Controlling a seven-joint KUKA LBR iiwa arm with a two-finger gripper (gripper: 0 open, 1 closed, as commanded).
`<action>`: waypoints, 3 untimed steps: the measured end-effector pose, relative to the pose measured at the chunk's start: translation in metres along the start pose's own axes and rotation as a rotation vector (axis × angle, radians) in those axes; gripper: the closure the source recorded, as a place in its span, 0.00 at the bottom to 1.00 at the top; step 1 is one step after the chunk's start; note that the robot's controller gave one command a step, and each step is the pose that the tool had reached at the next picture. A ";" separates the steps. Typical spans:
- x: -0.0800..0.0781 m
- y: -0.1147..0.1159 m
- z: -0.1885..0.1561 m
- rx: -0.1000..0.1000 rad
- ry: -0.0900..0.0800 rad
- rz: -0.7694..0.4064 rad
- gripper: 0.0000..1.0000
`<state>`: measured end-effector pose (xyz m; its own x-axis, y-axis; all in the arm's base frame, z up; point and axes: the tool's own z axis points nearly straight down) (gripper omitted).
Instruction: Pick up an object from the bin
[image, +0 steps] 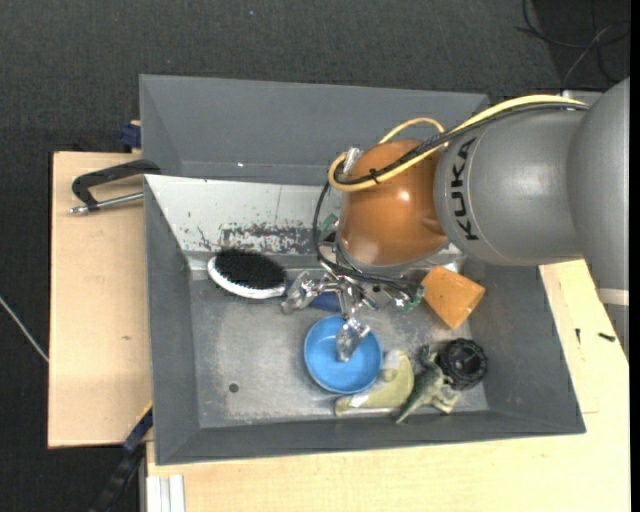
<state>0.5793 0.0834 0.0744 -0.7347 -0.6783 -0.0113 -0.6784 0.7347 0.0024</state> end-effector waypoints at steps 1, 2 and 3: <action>-0.002 -0.002 -0.003 0.005 -0.006 0.002 1.00; -0.004 -0.001 -0.117 0.010 -0.002 -0.012 1.00; 0.036 -0.028 -0.202 0.009 0.003 -0.299 1.00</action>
Offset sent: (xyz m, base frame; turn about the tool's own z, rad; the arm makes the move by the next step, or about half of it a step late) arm 0.0000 0.0000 0.0000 0.0000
